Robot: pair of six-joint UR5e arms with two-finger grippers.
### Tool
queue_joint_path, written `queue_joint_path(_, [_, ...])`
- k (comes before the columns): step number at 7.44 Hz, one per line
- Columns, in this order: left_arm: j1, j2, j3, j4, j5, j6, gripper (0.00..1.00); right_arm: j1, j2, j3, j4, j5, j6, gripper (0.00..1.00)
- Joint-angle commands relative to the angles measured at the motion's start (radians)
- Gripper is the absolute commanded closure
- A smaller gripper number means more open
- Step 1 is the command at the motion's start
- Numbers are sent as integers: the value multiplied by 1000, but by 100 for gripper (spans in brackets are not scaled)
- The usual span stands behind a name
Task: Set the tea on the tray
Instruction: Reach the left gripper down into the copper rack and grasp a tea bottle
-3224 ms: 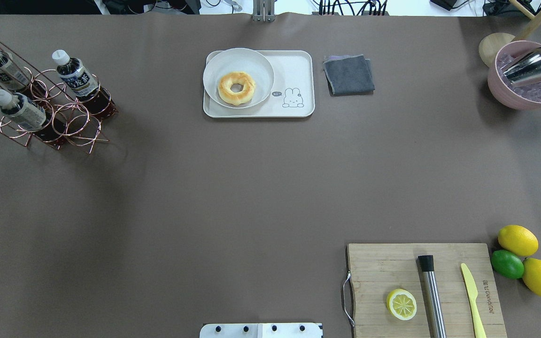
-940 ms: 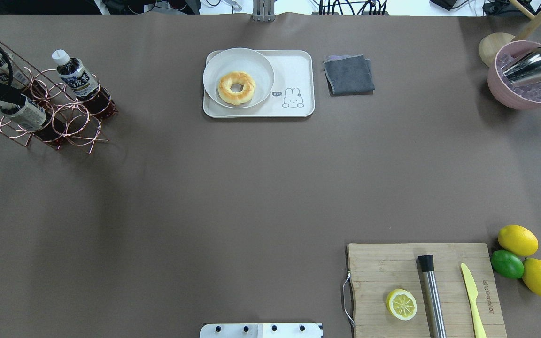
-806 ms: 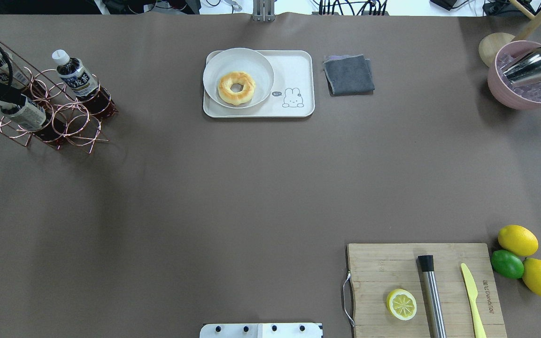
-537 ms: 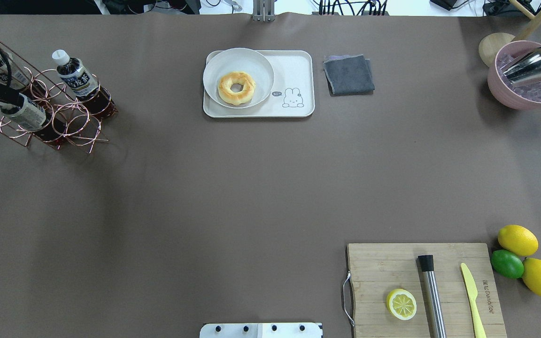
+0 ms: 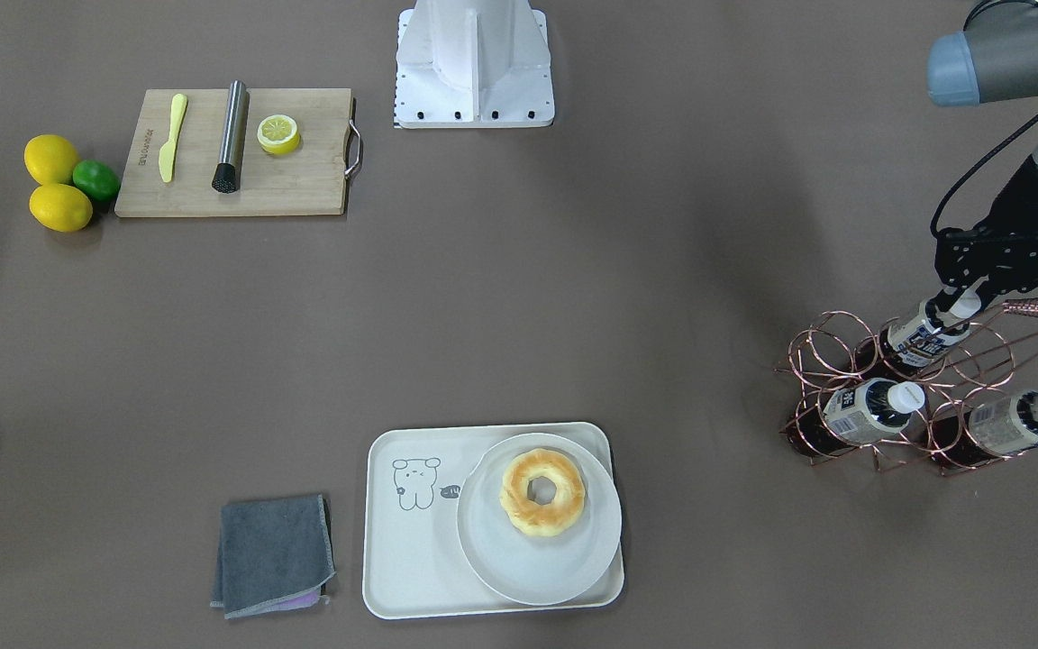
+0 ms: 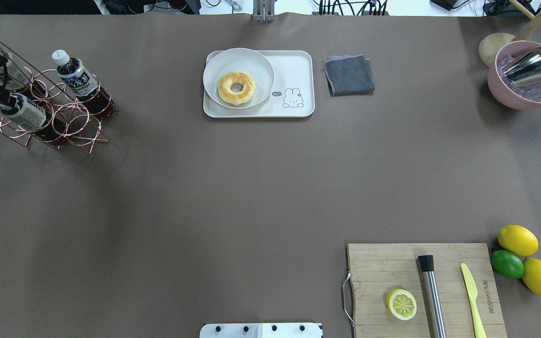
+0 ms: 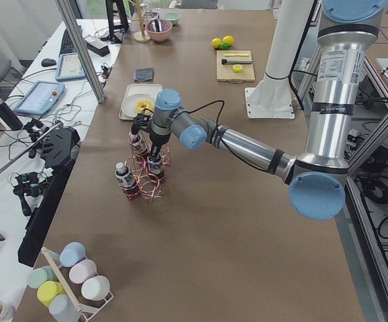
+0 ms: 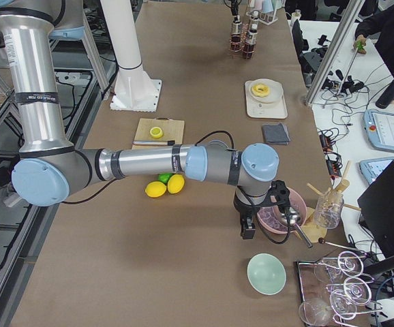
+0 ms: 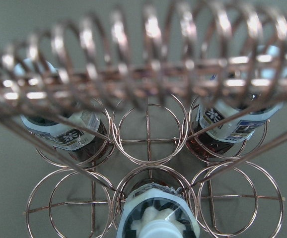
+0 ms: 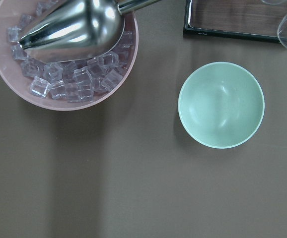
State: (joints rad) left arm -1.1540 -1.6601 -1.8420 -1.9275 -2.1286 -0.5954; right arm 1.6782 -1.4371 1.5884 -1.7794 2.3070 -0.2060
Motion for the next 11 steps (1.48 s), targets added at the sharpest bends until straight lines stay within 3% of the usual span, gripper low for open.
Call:
queue_joint_path(1, [-30, -1, -29, 18, -36, 2, 100, 0, -3, 1, 0, 0, 0, 0])
queue_joint_path(3, [-96, -16, -109, 147, -90, 53, 100, 0, -5, -4, 3, 0, 0, 0])
queue_joint_path(6, [-229, -162, -261, 544, -91, 214, 100, 0, -6, -7, 6, 0, 0, 0])
queue_joint_path(8, [-250, -222, -357, 739, -91, 244, 100, 0, -8, -10, 6, 0, 0, 0])
queue_joint_path(9, [-225, -213, -397, 755, -91, 243, 100, 0, -9, -10, 6, 0, 0, 0])
queue_joint_path(10, [-187, -126, -466, 752, -91, 215, 100, 0, -11, -10, 6, 0, -1, 0])
queue_joint_path(11, [-132, -118, -515, 752, -90, 109, 100, 0, -14, -10, 6, 0, -1, 0])
